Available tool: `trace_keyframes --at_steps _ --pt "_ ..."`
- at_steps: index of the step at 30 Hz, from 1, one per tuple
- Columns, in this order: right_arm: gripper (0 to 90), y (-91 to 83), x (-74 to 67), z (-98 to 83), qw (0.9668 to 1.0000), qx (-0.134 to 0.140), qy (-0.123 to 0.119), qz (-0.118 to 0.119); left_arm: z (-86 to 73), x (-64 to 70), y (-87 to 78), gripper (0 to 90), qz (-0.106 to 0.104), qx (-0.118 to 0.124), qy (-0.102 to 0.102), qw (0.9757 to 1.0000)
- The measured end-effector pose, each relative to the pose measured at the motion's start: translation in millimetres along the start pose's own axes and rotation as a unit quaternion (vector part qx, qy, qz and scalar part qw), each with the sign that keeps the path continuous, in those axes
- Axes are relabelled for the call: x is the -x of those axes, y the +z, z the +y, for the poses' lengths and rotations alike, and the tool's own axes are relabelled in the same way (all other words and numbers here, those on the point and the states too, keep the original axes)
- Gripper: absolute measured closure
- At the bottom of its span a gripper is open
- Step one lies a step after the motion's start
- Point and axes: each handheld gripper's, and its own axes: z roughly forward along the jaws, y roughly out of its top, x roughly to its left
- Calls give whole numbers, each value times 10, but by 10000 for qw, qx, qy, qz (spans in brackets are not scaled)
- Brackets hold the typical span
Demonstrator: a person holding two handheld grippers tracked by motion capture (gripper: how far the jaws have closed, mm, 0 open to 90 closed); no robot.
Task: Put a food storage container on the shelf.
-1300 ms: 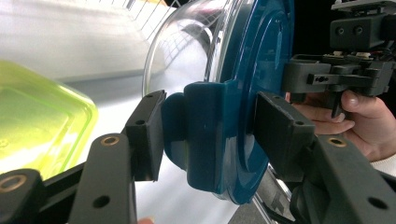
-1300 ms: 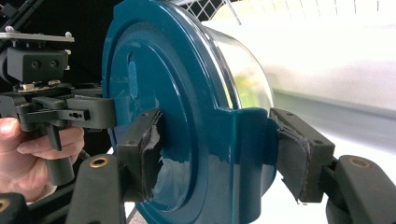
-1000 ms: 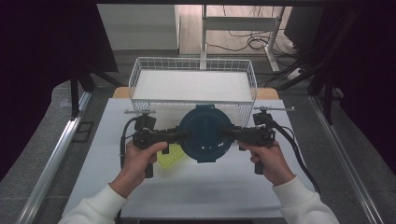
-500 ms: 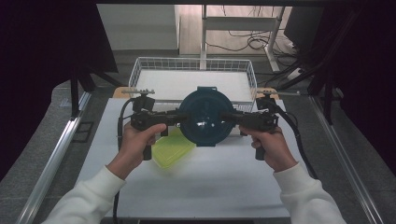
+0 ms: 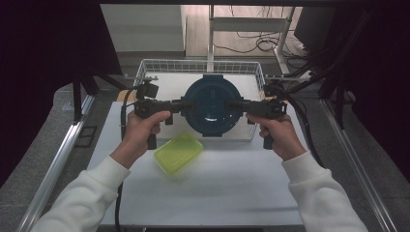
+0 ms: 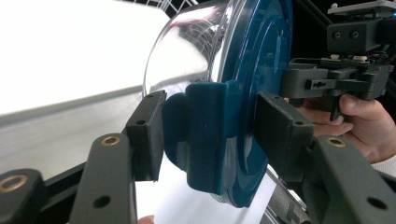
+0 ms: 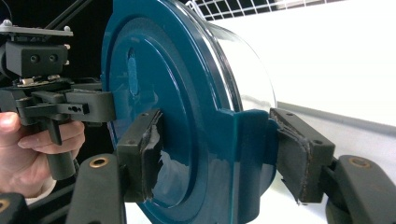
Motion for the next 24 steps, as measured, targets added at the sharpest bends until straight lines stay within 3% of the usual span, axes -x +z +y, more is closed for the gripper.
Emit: trace_keyframes --at_steps 14,24 --pt "367 32 36 328 9999 -4 -83 -65 367 -65 60 452 4 -32 56 10000" --pt "372 137 109 534 10000 -42 -33 -65 641 -223 98 451 -60 -169 10 9998"
